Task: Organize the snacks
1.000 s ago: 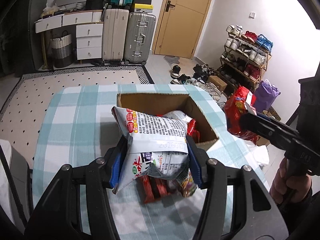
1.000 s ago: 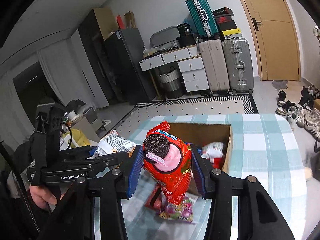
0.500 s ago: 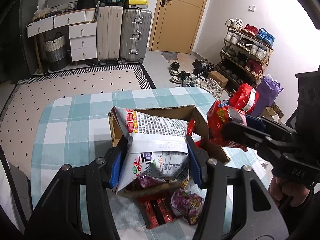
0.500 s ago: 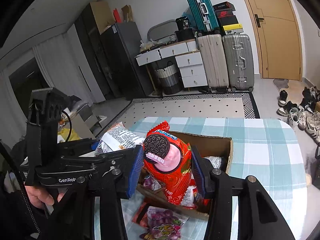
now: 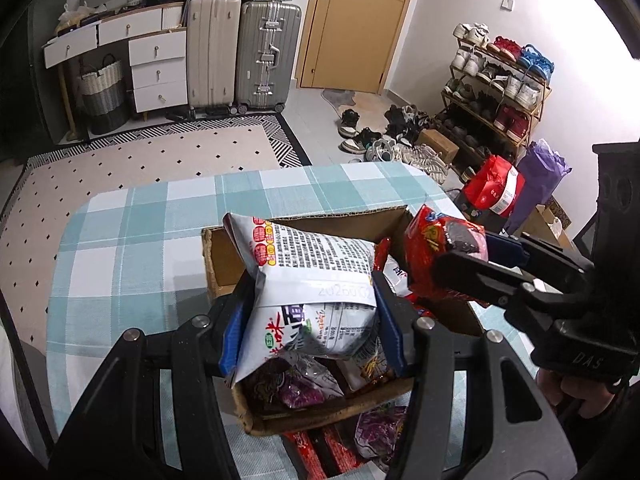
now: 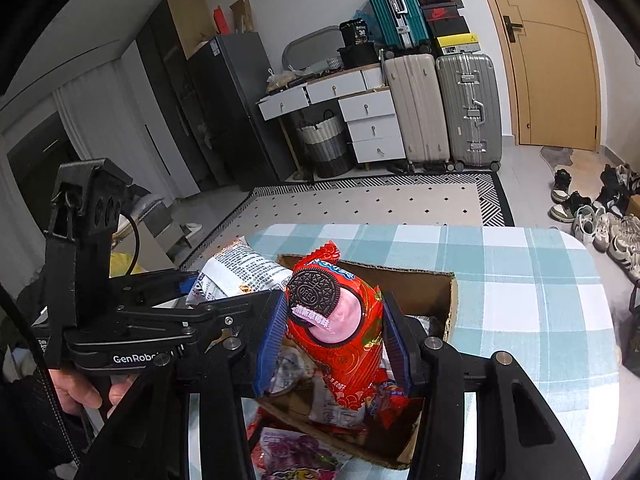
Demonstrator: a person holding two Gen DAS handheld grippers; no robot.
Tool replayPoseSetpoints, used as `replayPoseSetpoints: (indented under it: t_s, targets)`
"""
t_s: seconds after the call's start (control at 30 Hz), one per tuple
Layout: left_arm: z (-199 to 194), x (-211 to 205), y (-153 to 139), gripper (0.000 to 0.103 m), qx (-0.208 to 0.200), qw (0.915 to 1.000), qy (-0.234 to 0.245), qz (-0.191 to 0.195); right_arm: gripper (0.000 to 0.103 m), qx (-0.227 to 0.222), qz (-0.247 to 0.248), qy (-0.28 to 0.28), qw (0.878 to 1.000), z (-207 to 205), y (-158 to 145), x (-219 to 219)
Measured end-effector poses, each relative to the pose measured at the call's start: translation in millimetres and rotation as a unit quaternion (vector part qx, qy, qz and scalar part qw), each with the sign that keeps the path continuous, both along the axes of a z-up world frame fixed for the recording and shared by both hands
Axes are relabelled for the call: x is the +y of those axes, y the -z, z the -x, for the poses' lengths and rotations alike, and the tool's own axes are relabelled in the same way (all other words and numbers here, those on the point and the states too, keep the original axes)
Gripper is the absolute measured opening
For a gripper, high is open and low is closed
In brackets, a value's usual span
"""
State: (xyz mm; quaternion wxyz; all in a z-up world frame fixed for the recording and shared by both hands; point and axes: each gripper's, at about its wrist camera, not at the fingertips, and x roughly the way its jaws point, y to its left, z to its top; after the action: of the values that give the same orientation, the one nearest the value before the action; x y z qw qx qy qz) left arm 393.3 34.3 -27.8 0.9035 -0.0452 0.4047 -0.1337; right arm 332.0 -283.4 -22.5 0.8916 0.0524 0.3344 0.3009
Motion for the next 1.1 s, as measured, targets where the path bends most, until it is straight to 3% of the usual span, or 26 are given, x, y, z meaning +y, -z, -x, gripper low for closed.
replayPoseSetpoints:
  t_s: [0.1, 0.17, 0.2, 0.23, 0.53, 1.1]
  targets:
    - [-9.5, -4.8, 7.8, 0.056, 0.011, 0.9999, 0.007, -0.009, 0.049, -0.001, 0.01, 0.001, 1.0, -6.9, 9.1, 0.6]
    - [-13.2, -5.5, 8.6, 0.07, 0.003, 0.9997, -0.005, -0.024, 0.065, -0.002, 0.021, 0.012, 1.0, -9.8, 13.3, -0.4]
    - [-14.0, -4.8, 7.8, 0.079, 0.0, 0.9996, -0.009, -0.026, 0.084, -0.005, 0.025, 0.019, 0.999, -10.9, 14.8, -1.4]
    - [-13.4, -3.3, 6.4, 0.08, -0.005, 0.9997, -0.009, -0.02, 0.09, -0.013, 0.027, 0.023, 0.999, -10.1, 15.7, -2.9]
    - [2.2, 9.4, -3.6, 0.08, -0.01, 0.9995, -0.025, -0.018, 0.09, -0.042, 0.028, 0.028, 0.998, 5.6, 8.1, -14.5]
    - [86.5, 20.3, -22.6, 0.083, -0.026, 0.997, -0.067, -0.028, 0.097, -0.066, -0.007, 0.037, 0.997, 77.1, -26.4, -28.9]
